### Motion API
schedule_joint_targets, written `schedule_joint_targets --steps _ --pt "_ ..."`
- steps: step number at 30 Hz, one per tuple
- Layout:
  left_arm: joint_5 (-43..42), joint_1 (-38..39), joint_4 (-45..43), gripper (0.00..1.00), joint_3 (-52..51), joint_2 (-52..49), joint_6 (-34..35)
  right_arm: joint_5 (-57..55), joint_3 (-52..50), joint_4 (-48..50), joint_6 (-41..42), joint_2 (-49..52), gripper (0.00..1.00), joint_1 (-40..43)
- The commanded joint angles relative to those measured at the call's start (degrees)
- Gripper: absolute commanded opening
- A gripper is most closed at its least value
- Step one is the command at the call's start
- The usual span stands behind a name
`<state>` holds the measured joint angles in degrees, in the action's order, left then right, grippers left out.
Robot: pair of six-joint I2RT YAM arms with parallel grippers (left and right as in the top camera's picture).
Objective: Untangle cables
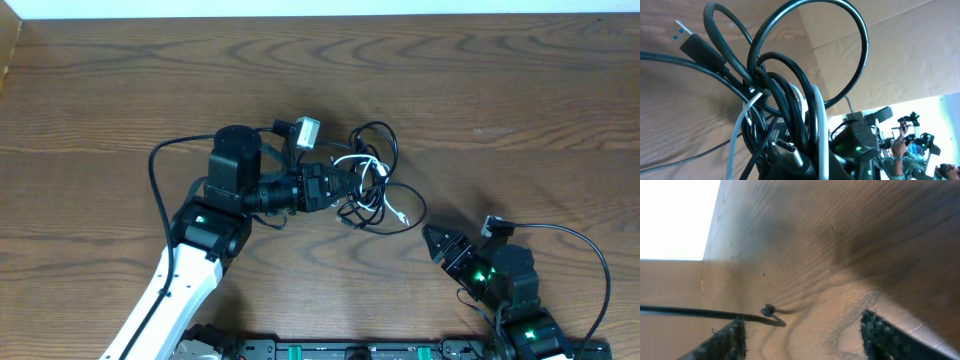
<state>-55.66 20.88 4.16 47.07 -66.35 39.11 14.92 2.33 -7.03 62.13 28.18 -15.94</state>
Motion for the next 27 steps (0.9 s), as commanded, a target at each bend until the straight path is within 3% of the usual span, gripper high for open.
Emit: schedule_joint_targets --steps 1,3,6,13,18,27 --pt "-1.4 0.1 -0.3 0.08 1.9 -1.7 -2.1 0.7 -0.2 0.0 -0.9 0.0 0.77 -0.1" --pt "0.6 0.1 -0.2 0.08 1.9 -2.9 -2.0 2.7 -0.2 0.4 -1.2 0.0 0.78 -0.1" --pt "1.3 0.1 -0.2 0.08 1.9 -4.9 -1.4 9.3 -0.2 2.8 -0.3 0.0 0.68 -0.1" --pt "1.3 2.3 -0.7 0.08 1.9 -7.8 -0.3 25.5 -0.2 14.6 4.0 0.0 0.62 -0.1" --pt "1.3 5.6 -3.3 0.08 1.9 -8.2 -1.0 25.8 -0.2 15.9 12.1 0.0 0.57 -0.1" --pt "1.0 9.4 -3.6 0.08 1.9 -8.1 -2.1 18.1 -0.2 17.6 10.3 0.0 0.58 -0.1"
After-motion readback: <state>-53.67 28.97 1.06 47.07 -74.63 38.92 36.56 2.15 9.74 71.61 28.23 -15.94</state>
